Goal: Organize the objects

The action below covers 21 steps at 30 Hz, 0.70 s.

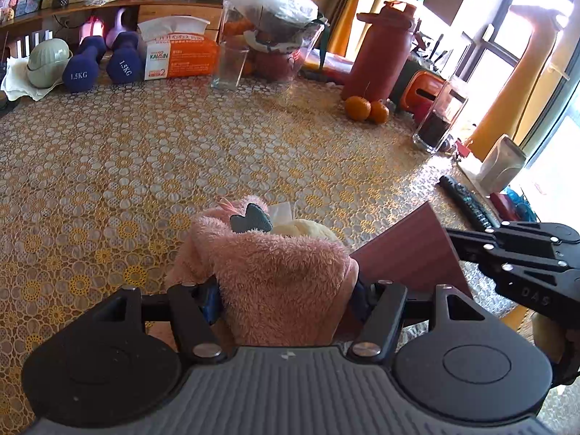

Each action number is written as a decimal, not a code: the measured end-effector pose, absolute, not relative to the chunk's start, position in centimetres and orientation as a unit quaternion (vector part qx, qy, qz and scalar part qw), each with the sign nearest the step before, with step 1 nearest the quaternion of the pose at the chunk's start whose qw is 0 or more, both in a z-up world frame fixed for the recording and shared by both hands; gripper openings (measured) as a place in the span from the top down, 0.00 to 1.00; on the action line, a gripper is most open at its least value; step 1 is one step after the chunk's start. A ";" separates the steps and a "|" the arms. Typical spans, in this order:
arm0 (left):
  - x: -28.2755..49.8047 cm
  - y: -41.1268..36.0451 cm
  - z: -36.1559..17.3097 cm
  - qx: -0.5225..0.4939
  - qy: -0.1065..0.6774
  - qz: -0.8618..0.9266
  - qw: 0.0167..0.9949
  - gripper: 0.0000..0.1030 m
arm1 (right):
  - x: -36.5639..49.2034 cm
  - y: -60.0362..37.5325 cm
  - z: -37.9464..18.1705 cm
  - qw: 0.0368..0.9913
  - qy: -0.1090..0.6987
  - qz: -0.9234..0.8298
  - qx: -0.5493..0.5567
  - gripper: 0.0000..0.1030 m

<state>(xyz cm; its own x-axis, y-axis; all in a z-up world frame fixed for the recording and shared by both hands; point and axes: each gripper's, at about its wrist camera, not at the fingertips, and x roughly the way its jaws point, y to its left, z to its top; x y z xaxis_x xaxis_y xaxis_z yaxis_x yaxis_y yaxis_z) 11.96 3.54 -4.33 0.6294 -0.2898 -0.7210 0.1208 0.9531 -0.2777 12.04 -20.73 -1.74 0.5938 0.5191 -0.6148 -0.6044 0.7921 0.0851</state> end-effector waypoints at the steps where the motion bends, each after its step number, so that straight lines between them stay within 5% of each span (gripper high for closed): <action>1: 11.8 3.5 -4.5 -0.093 0.417 -0.112 0.897 0.37 | 11.9 -20.9 -1.8 0.891 0.318 0.316 -0.066 0.95; 21: 9.6 0.3 0.5 -0.121 0.372 -0.208 0.897 0.37 | 11.6 -22.9 -3.2 0.900 0.290 0.326 -0.029 0.94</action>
<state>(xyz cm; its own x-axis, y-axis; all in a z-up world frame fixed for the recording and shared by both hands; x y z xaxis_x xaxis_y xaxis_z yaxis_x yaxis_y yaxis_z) 9.61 0.28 0.47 0.6369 -0.4631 -0.6163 0.2831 0.8841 -0.3717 11.63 -22.93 -3.22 0.6202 0.5690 -0.5400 -0.6026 0.7863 0.1364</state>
